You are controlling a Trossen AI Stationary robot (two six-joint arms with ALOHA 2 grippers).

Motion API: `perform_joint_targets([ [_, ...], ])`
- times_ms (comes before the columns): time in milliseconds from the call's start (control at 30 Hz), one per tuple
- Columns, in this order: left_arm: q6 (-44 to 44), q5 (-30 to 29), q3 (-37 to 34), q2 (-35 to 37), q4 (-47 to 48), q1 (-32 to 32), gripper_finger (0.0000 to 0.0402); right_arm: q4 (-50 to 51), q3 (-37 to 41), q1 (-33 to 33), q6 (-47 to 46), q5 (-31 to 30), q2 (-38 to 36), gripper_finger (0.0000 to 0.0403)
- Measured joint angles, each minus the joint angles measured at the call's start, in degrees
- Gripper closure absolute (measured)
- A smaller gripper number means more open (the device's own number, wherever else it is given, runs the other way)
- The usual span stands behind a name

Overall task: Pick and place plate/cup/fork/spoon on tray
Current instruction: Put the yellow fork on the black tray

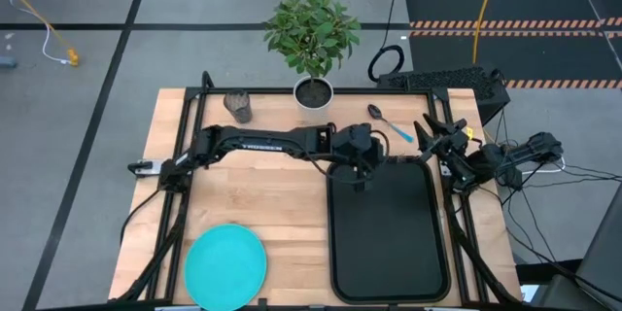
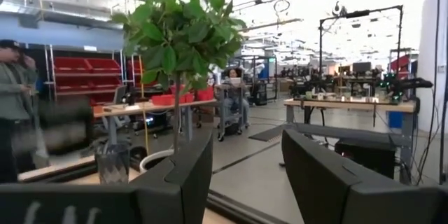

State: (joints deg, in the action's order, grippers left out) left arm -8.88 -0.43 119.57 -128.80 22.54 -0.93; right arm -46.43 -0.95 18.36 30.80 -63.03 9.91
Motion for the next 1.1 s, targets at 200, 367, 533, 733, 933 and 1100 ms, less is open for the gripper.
perform_joint_targets([
  [200, 0.4, 0.0, 0.0, -4.0, -1.4, -0.1, 0.0383, -0.9, -1.5, 0.5, 4.4, -1.5, 0.0, 0.0236],
  [367, 1.1, 0.2, 0.0, -7.0, 1.2, -0.2, 0.0383, -1.5, -1.9, 0.5, 7.2, -1.5, 0.0, 0.0236],
  [533, 3.0, 0.2, 0.0, -9.6, 1.0, -0.3, 0.0383, -2.1, -2.0, 0.5, 7.9, -1.5, 0.0, 0.0236],
  [733, 5.4, 0.2, 0.0, -10.0, 0.3, -0.9, 0.0369, -1.7, -2.0, 0.5, 7.6, -1.6, 0.0, 0.0236],
  [933, 5.3, 0.0, -0.1, -10.0, 1.4, -1.3, 0.0338, -0.4, -2.0, 0.5, 5.1, -1.7, 0.0, 0.0236],
  [1100, 4.9, -0.1, -0.9, -10.0, 0.8, -1.0, 0.0329, 1.7, -2.1, 0.5, 3.3, -1.7, 0.0, 0.0236],
])
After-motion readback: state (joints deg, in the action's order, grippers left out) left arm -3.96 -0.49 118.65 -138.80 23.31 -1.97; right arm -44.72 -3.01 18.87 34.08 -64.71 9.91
